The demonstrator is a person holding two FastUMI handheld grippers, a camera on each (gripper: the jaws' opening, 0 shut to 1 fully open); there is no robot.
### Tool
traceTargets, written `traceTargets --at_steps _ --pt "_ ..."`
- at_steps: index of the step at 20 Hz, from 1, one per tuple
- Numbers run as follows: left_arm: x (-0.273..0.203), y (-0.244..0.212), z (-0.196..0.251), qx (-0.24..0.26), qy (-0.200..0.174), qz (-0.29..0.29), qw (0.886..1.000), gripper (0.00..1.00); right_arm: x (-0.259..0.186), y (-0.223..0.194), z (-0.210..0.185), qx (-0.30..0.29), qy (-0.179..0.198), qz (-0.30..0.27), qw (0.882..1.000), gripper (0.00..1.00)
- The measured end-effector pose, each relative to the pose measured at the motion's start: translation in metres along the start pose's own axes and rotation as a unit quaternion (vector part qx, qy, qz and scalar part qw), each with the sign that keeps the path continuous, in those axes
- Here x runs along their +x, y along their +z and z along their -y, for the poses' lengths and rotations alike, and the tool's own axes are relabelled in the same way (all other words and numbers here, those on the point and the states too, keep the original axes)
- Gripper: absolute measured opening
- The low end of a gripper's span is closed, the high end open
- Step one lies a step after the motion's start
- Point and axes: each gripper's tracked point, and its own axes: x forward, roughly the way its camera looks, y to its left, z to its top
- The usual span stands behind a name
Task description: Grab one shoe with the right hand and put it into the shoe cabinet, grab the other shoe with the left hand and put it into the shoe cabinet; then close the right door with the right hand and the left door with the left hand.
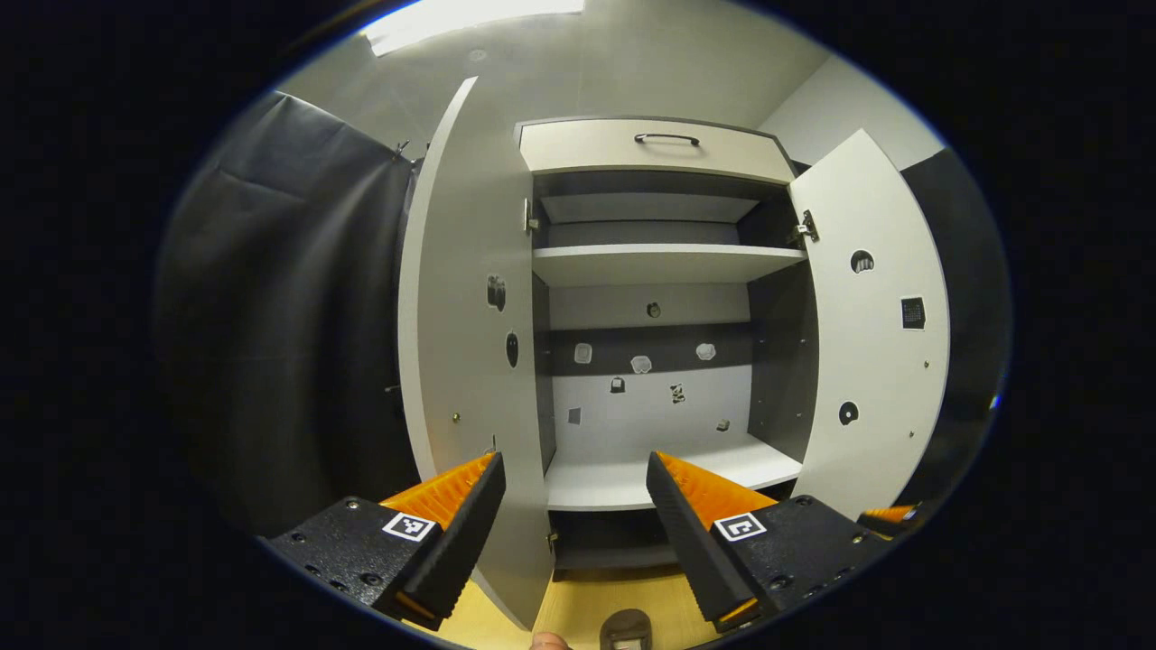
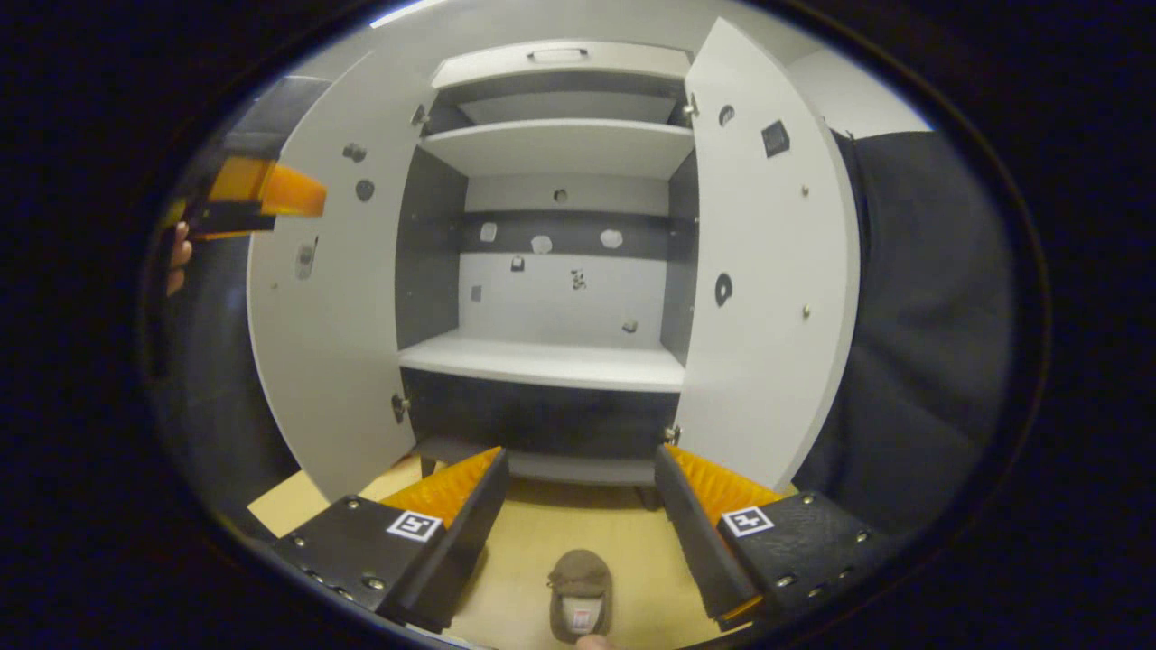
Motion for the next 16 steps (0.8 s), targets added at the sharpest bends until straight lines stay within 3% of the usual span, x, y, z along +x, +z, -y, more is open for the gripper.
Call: traceTargets --at_steps 4,9,14,16 --pt "-0.006 -0.004 -0.011 0.005 0.012 -0.010 1.000 0.96 0.015 -0.095 -0.015 0.017 0.030 -0.096 0.995 0.97" --pt "-0.016 -0.015 -0.029 0.005 0.035 -0.030 0.999 0.96 0.024 -0.199 -0.028 0.038 0.053 -0.215 0.974 0.96" --pt "-0.027 -0.022 -0.051 0.013 0.067 -0.047 0.997 0.96 0.033 -0.254 -0.034 0.046 0.056 -0.276 0.959 0.98" --pt "-0.030 -0.024 -0.059 0.014 0.080 -0.050 0.995 0.96 0.041 -0.266 -0.035 0.047 0.056 -0.287 0.955 0.92"
